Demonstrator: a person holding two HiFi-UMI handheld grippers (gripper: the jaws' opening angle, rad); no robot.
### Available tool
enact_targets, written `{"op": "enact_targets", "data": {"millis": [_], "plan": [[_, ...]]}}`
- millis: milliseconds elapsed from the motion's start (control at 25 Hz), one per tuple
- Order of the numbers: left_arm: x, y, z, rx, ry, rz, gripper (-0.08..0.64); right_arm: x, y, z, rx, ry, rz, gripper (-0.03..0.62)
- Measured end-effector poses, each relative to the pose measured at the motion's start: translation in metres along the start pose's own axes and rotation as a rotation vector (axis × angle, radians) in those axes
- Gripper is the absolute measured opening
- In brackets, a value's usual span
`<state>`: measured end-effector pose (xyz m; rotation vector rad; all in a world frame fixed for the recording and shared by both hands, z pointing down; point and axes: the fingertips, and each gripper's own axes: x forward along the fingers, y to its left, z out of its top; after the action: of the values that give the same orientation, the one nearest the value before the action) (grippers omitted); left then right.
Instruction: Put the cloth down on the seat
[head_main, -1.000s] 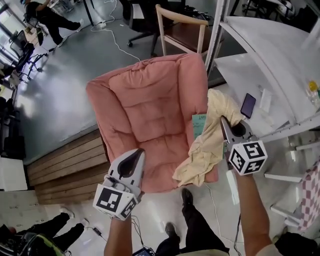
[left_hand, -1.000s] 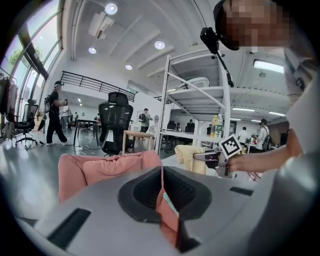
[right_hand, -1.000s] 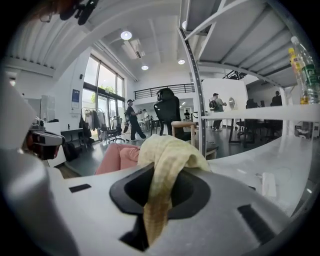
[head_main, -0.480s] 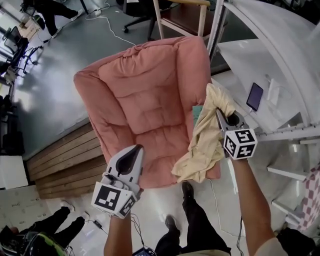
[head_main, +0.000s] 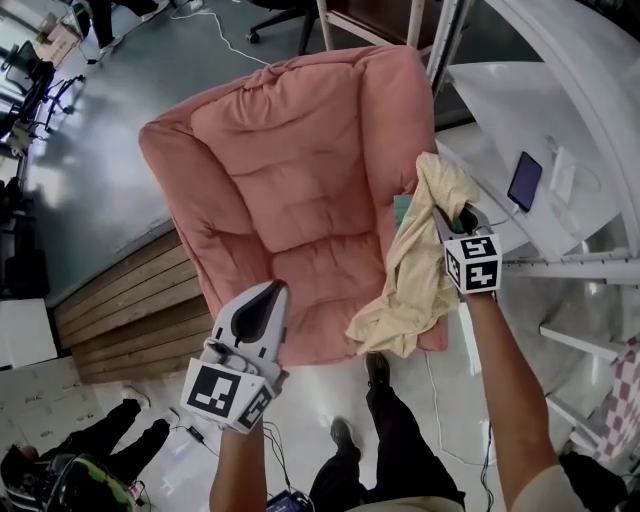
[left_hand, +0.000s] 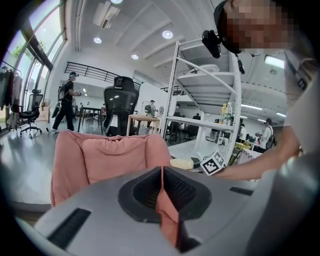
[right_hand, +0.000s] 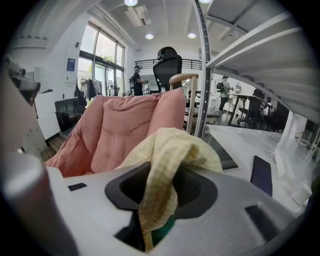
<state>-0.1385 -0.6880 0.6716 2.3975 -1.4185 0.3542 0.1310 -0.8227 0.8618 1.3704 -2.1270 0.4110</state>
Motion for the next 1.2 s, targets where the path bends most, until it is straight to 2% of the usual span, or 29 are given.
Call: {"op": "enact_targets", "data": {"millis": [160, 480, 680, 800, 880, 960, 1120, 1200], "plan": [[-0.002, 0.0, 0.004, 0.005, -0.003, 0.002, 0.018, 0.003, -0.001, -0.011, 0.017, 0.058, 0.007, 0.159], [-0.01, -0.004, 0.016, 0.022, -0.016, -0.003, 0.017, -0.014, -0.002, -0.012, 0.054, 0.094, -0.019, 0.276], [-0.028, -0.005, 0.03, 0.032, -0.036, 0.003, 0.018, -0.038, -0.001, -0.012, 0.067, 0.098, -0.055, 0.282], [-0.042, -0.008, 0.039, 0.041, -0.049, 0.004, 0.017, -0.061, -0.001, -0.004, 0.085, 0.067, -0.074, 0.281], [-0.053, -0.012, 0.048, 0.049, -0.06, 0.003, 0.017, -0.082, 0.002, 0.01, 0.091, 0.025, -0.077, 0.259], [-0.065, -0.017, 0.059, 0.058, -0.072, 0.002, 0.017, -0.108, 0.009, 0.03, 0.091, -0.031, -0.069, 0.205], [-0.094, -0.026, 0.085, 0.078, -0.107, 0.0, 0.017, -0.17, 0.031, 0.076, 0.089, -0.148, -0.027, -0.006], [-0.11, -0.032, 0.095, 0.087, -0.126, -0.002, 0.017, -0.202, 0.045, 0.095, 0.085, -0.187, 0.003, -0.006]]}}
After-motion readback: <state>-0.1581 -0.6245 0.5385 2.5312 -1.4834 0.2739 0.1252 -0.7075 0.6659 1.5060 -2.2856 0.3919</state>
